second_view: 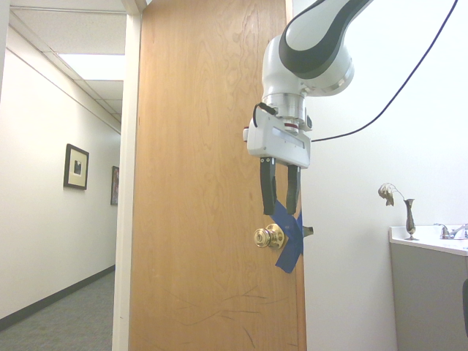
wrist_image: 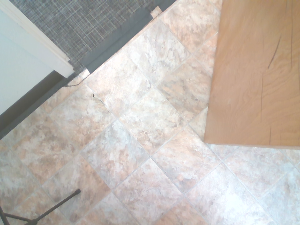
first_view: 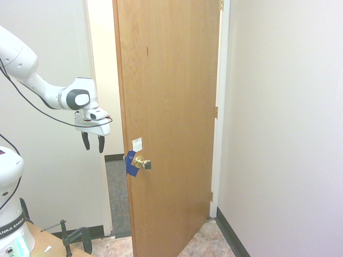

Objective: Close door

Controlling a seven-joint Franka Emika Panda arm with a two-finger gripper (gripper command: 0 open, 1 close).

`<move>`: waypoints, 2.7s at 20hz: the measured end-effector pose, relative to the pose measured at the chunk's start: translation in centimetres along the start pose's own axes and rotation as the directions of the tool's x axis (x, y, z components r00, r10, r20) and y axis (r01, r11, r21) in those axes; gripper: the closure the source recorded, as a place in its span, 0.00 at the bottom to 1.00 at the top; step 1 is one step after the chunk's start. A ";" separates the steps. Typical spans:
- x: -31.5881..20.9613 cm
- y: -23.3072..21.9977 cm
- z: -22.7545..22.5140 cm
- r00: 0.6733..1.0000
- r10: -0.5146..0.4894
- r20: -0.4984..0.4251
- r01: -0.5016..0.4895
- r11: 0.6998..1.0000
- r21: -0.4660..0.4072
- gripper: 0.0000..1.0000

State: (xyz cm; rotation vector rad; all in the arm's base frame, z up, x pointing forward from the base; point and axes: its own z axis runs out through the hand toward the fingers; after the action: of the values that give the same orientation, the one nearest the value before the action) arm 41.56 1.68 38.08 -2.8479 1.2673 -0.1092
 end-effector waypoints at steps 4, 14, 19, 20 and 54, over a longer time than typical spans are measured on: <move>0.2 0.5 -0.2 1.000 0.011 0.007 -0.011 1.000 -0.010 0.00; 0.5 8.1 -6.4 0.985 0.170 -0.044 -0.168 0.985 0.046 0.00; 4.0 13.0 -8.0 0.945 0.324 -0.051 -0.320 0.944 0.082 0.00; 4.9 13.9 -8.3 0.934 0.353 -0.054 -0.348 0.934 0.086 0.00; -4.9 -25.5 6.9 0.970 0.242 -0.015 -0.235 0.952 0.195 0.00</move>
State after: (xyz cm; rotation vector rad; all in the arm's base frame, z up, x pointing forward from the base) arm 57.72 22.38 32.18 -2.5223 1.5067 -0.2672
